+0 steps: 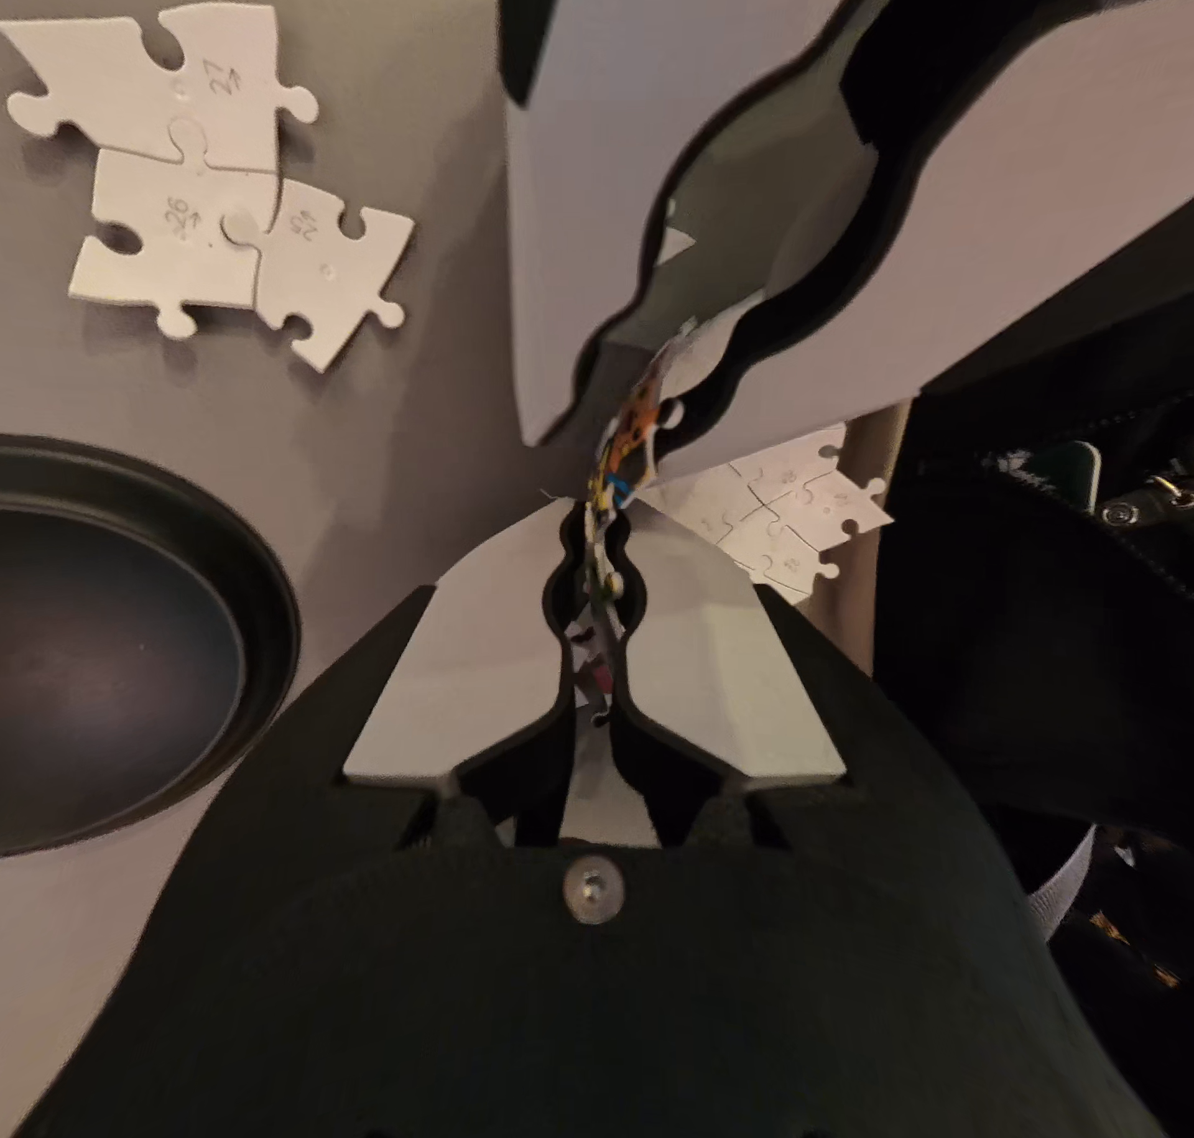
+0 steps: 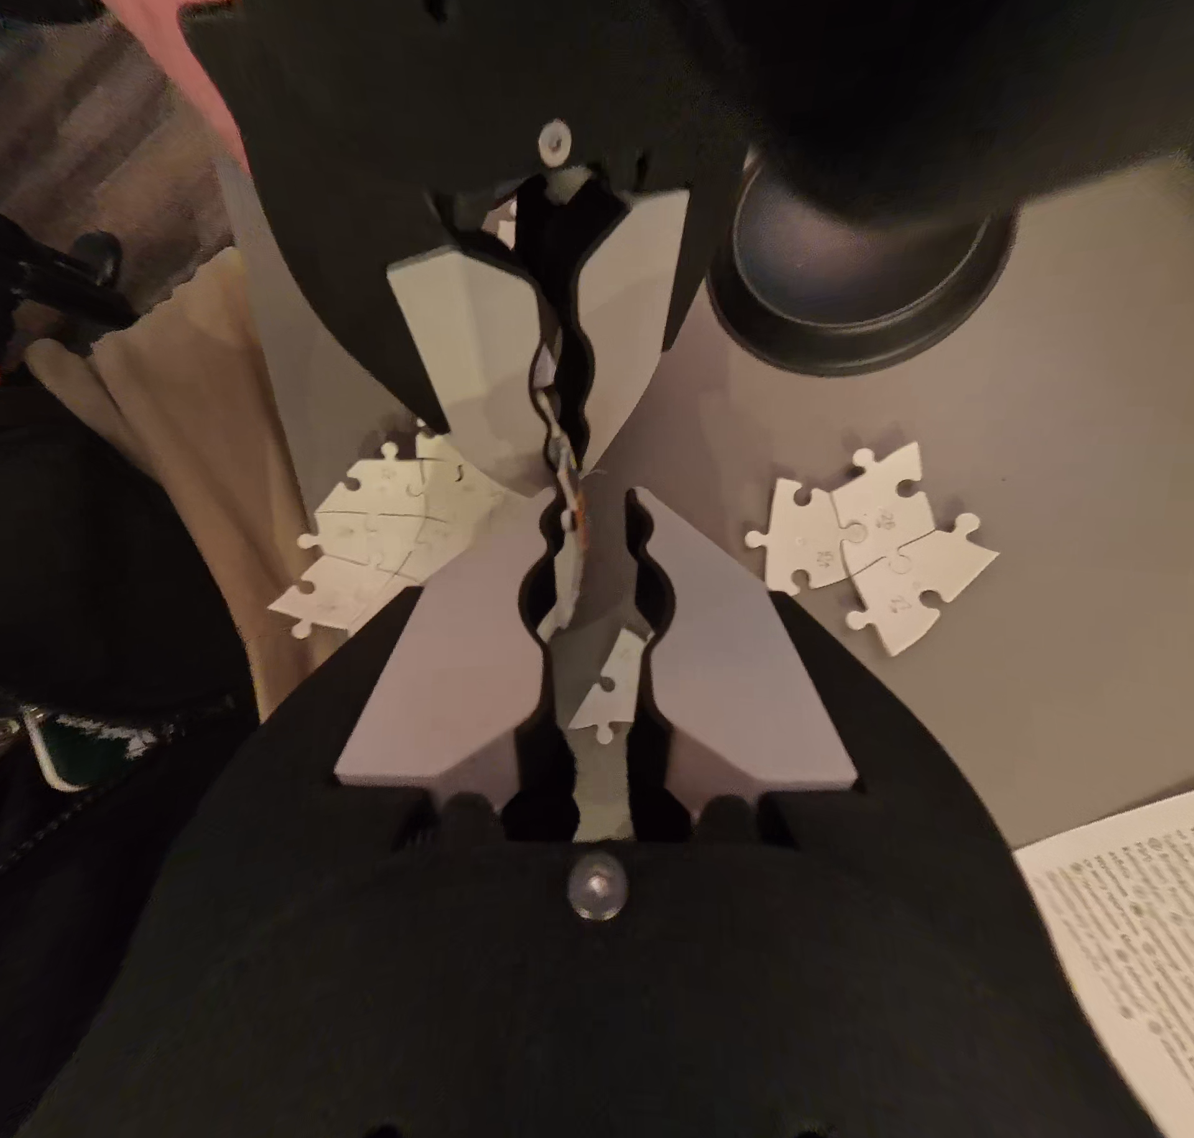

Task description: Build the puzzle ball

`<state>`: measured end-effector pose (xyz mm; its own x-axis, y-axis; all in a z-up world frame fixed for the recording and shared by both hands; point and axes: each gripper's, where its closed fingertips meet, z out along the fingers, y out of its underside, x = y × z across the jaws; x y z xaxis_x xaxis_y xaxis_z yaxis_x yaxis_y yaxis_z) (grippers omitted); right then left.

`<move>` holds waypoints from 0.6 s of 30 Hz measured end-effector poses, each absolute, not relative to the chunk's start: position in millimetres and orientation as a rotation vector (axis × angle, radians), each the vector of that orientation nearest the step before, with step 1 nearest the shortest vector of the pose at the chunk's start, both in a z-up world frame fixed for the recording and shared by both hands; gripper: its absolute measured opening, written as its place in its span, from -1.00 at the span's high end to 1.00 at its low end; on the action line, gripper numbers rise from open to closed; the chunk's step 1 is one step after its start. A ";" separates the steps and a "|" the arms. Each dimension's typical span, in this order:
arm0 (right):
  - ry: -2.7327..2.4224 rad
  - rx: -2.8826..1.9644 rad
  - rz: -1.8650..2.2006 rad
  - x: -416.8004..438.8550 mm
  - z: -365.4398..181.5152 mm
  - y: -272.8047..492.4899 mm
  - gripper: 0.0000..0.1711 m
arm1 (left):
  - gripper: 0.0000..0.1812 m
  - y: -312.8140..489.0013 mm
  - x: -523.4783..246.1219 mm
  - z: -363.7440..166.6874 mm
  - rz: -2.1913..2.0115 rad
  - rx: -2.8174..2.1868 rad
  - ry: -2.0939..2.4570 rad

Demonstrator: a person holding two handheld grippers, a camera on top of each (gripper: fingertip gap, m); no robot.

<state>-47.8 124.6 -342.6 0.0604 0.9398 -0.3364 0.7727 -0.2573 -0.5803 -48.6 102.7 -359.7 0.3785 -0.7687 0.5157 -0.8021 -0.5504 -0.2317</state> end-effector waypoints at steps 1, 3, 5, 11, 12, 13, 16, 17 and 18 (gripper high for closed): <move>-1.746 -2.077 0.969 -48.8 -342.1 126.4 0.78 | 0.94 101.4 -48.0 -360.4 0.914 2.550 -1.466; -1.796 -2.068 0.989 -48.8 -344.4 121.8 0.91 | 0.94 101.9 -47.8 -362.4 0.899 2.554 -1.468; -1.807 -2.057 1.029 -50.0 -343.8 118.0 0.97 | 0.95 101.4 -49.1 -362.6 0.887 2.547 -1.478; -1.763 -2.114 1.134 -51.8 -343.5 117.8 0.98 | 0.95 102.0 -50.1 -362.2 0.908 2.534 -1.450; -1.745 -2.120 1.180 -51.5 -341.4 117.9 0.97 | 0.94 100.8 -48.4 -359.9 0.953 2.523 -1.430; -1.728 -2.126 1.193 -49.8 -340.7 120.4 0.90 | 0.94 101.3 -46.8 -358.1 0.991 2.523 -1.406; -1.732 -2.159 1.218 -42.1 -338.6 120.5 0.66 | 0.94 101.2 -47.6 -361.9 0.986 2.529 -1.387; -1.740 -2.168 1.222 -39.8 -338.4 120.0 0.66 | 0.93 101.1 -46.7 -363.2 0.982 2.537 -1.385; -1.772 -2.175 1.198 -35.7 -340.6 119.0 0.72 | 0.94 99.8 -45.3 -363.3 0.986 2.535 -1.387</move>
<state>-35.7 119.0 -340.6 0.0185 0.8623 -0.5060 0.7908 -0.3223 -0.5204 -45.3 99.8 -363.3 0.3802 -0.7243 0.5752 -0.7811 -0.5845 -0.2196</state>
